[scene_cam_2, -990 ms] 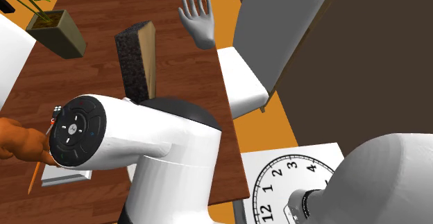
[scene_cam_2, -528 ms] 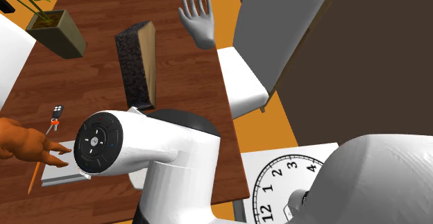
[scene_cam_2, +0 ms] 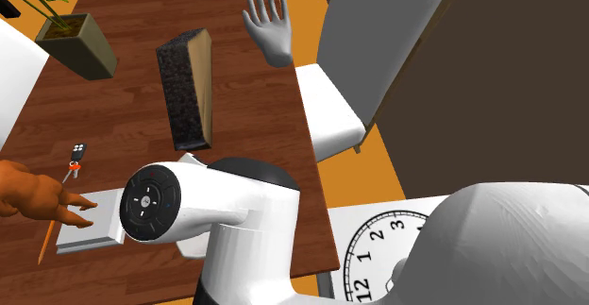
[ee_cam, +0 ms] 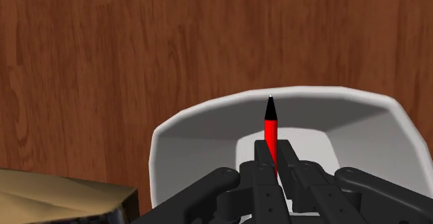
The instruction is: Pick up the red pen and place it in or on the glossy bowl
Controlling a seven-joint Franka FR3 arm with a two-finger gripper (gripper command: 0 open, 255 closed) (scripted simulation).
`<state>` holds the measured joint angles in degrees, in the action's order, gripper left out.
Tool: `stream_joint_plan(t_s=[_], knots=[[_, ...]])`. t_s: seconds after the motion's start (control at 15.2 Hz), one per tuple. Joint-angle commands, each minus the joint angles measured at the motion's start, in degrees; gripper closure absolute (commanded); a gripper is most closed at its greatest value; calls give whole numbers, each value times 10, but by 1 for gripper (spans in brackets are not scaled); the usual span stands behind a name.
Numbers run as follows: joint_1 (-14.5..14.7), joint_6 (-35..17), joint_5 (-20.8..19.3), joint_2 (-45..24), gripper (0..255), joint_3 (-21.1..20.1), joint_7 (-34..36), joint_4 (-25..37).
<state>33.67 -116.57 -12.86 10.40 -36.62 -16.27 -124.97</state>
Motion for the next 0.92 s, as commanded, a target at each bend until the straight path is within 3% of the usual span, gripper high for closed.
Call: stream_joint_plan(t_s=[0.0, 0.13, 0.2, 0.53, 0.86], knots=[[0, 0, 0, 0, 255, 0, 0, 0], [0, 0, 0, 0, 255, 0, 0, 0], [0, 0, 0, 0, 0, 0, 0, 0], [0, 0, 0, 0, 0, 0, 0, 0], [8, 70, 20, 20, 0, -2, -13, 53]])
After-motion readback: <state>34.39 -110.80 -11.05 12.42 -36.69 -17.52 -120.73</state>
